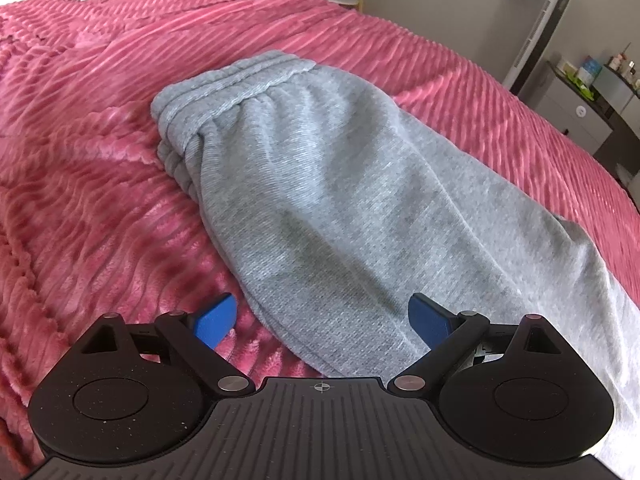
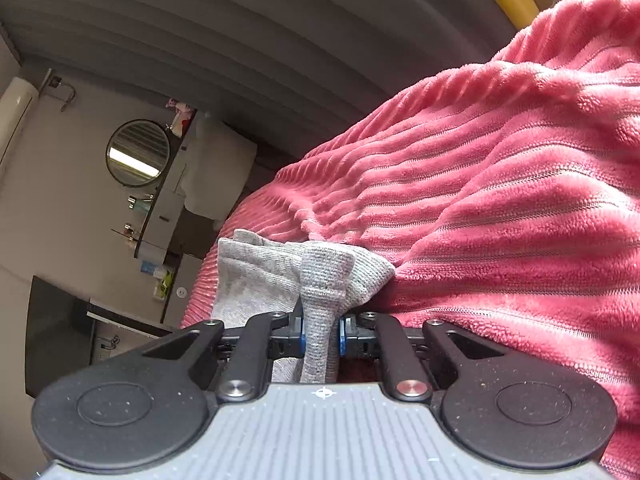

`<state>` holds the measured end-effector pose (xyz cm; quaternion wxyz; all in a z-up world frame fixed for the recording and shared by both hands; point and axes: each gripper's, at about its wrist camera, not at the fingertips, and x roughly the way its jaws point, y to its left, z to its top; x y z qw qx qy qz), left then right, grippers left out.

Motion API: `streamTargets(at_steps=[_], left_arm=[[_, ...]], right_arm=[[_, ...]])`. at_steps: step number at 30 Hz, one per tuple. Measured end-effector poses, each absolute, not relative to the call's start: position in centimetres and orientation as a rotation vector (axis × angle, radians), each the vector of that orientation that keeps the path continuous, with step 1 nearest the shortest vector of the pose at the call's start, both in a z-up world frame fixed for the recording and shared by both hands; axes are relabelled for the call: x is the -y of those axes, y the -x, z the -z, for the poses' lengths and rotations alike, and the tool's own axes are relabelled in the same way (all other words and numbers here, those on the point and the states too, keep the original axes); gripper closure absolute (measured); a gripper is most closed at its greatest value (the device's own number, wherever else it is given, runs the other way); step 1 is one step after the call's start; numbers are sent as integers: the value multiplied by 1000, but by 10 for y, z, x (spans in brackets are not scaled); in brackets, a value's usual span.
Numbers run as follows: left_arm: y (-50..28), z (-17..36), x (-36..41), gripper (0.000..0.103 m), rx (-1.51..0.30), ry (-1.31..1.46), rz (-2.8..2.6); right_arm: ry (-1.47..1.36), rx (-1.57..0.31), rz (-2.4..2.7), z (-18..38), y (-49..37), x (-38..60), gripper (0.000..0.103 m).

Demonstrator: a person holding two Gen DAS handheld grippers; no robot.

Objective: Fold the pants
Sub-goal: 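Lift the leg ends and fold them over toward the waistband with the right tool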

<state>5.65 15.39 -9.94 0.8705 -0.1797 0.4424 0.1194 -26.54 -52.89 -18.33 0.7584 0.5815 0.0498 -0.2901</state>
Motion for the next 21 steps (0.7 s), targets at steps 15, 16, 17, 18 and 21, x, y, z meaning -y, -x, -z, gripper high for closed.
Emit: streamTargets(at_steps=[15,16,17,18,21], left_arm=[[-56,97,-154,7,-909,395,-227],[-56,98,-154,7,-910,397,-226],[-56,98,-154,7,-911,399,-225],[-57,98,-154,7,-912,401,-224],[-58,99,-156,7,-915,413,-222]], right_arm=[[-1110,-98,643,129,254,510,92],[-1121,-70,619,128,255,509,92],[-1132,-56,605,129,256,509,92],[-1141,-48,598,131,256,509,92],[-1197,-87,651,148,256,516,92]])
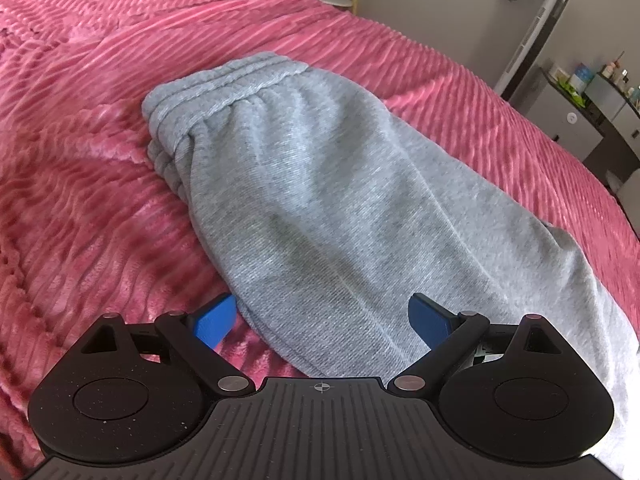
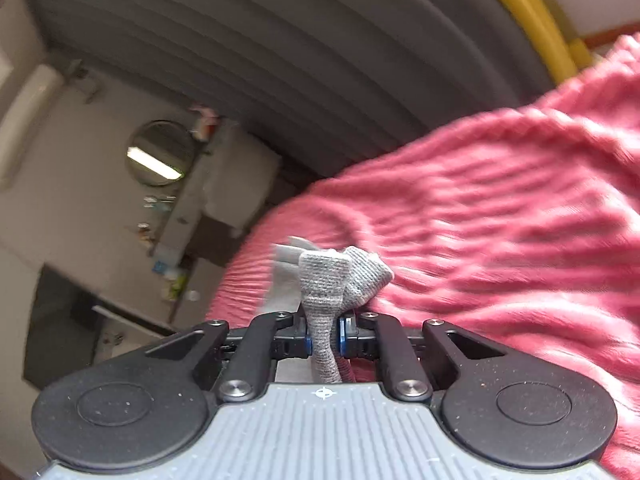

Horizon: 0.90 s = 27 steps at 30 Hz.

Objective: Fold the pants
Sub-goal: 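Lift the leg ends and fold them over toward the waistband with the right tool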

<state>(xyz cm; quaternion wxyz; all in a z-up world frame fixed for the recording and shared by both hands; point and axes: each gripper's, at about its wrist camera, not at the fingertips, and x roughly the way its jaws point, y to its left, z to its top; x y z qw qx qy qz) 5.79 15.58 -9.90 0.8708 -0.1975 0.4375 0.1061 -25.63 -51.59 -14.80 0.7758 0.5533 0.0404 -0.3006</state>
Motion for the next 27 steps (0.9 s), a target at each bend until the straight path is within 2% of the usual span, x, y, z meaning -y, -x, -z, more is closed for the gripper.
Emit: streamTargets(at_steps=[2,6,12,14,16,27], left_arm=[[-58,99,-157,7,-916,424,-220],[-59,101,-160,7,-921,445,-219],[-60,103,-160,7,-928,453,-220],[-61,104,-161,7,-928,462,-220],[-61,104,-161,7,-925,470,-220],[-57,95,-165,7,-882,508,-220]], right_arm=[[-1241,-112,704,158,257,520,87],[-1311,-94,690,173,260,523,86],[-1362,-105,655,171,255,530,73],[-1371,-105,652,171,253,531,74],[-1340,-128,681,168,251,529,92],[-1129,-57,590,109,238,496,93]])
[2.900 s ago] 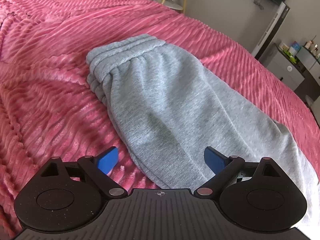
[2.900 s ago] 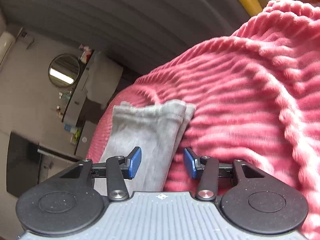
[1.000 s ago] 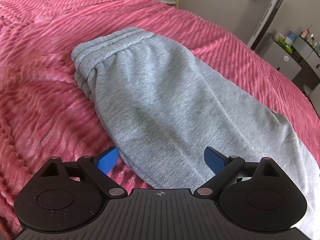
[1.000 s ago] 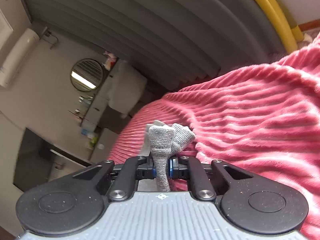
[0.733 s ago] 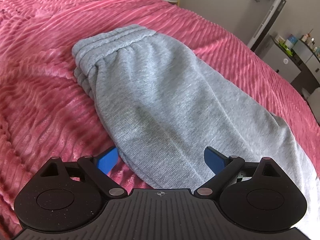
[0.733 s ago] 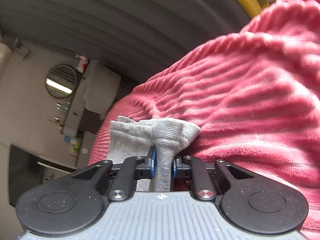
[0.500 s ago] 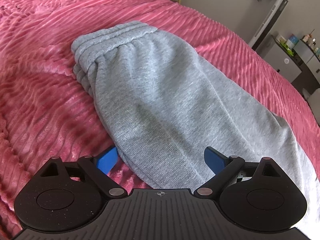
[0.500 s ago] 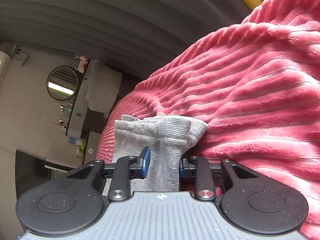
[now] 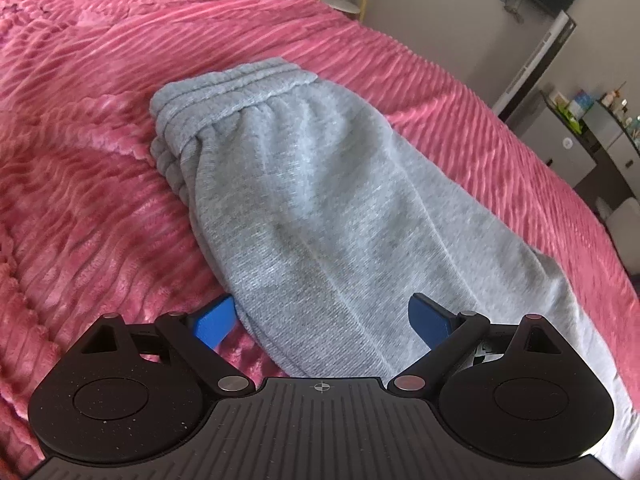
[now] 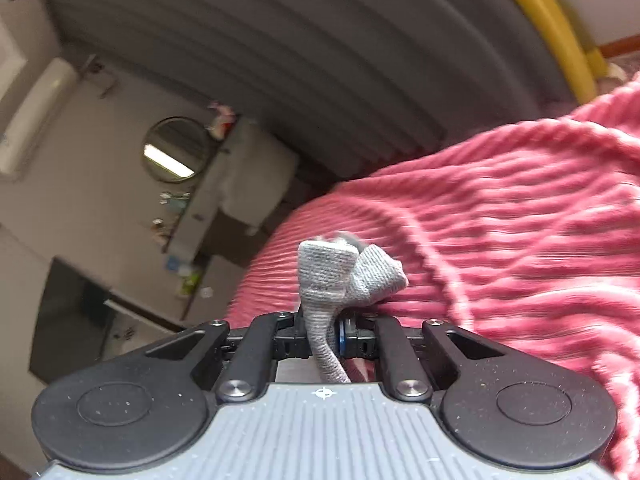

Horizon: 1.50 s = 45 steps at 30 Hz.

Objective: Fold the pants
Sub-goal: 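Lift the leg ends and fold them over toward the waistband with the right tool, then lower the leg ends onto the pants and open the right tool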

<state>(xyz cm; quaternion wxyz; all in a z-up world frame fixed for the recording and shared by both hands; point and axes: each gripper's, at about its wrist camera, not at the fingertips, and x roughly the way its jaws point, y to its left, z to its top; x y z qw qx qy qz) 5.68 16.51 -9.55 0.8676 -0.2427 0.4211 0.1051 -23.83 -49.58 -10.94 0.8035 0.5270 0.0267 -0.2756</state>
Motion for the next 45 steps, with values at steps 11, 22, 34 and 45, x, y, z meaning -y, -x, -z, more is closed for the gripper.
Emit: streamTargets(at_steps=[11,22,34,45], left_arm=[[-48,83,-169,7,-819,498,-198],[-37,82,-185,6,-793,577,-183],[-52,96,-188,6,-829,560,-157],[-50,85,-176,6,-769,484,-47]], right_arm=[[-929,-231,743,57,195,476,93],[-36,-587,-122,23,43,153,93],[220,-983,-292,86,2,88,87],[365,-1045,-326,70,1,64,75]])
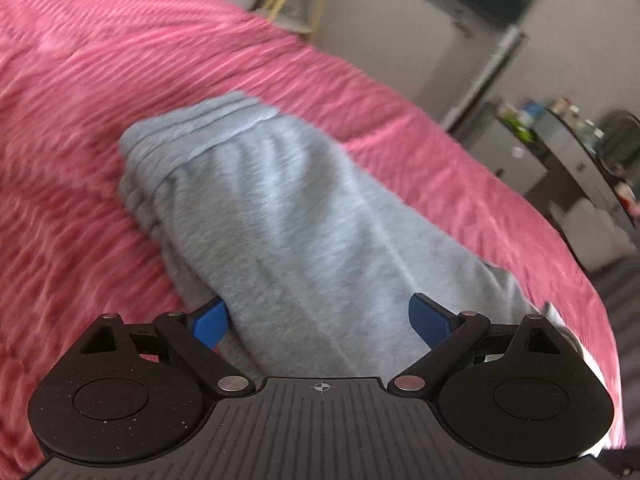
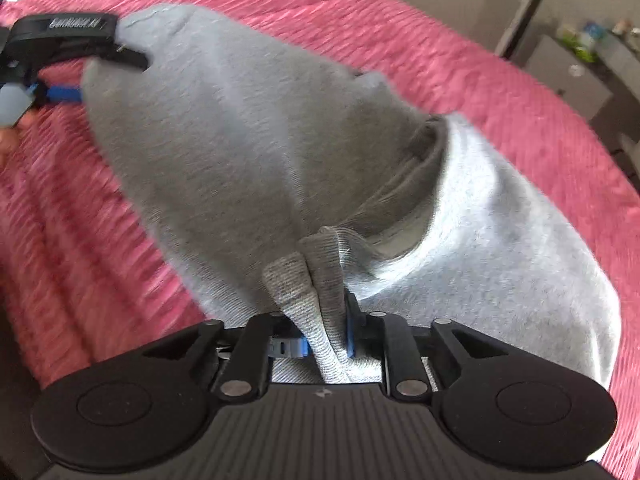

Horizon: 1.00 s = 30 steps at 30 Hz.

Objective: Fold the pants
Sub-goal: 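Lower the leg ends onto the pants and open the right tool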

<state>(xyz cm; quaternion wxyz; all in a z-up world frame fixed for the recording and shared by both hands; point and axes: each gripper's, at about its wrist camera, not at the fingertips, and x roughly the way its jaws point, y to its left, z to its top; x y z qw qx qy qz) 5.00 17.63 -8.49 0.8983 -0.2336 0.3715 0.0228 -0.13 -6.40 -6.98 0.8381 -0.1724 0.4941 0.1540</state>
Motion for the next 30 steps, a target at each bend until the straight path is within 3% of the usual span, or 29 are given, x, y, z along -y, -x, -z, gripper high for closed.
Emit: streamTargets(at_steps=[1,3,5,7,10,15,16,21,24,30], left_arm=[[-50,83,-172,6,-759,458,-32],[-52,82,-163,5,-746,403,-6],[-54,80,-152,5,-741,330,22],[-54,75,-140,5,-709,256,65],[-62,60,-116,5,-682,217,140],[-86,39,-73,5,-670,325,272],[-88,38,-64,5,-664,342,298],[-72,34,-23,5,-577,213,371],[-59,37,-24,5,-539,101,422],[-72,35,-74,5,-657,243,358]], right_arm=[[383,-1080,-360,70,1,62,62],[385,-1123,-429,66,2,60,47],[343,-1119,-495,52,7,66,46],[292,-1063,-462,28,10,83,26],[191,-974,-301,-13,11,122,12],[-66,-926,-43,-80,15,182,11],[-86,-910,-7,-93,20,189,7],[-49,-899,158,-134,61,207,6],[-101,-872,198,-131,77,211,6],[-254,-815,133,-68,58,204,6]])
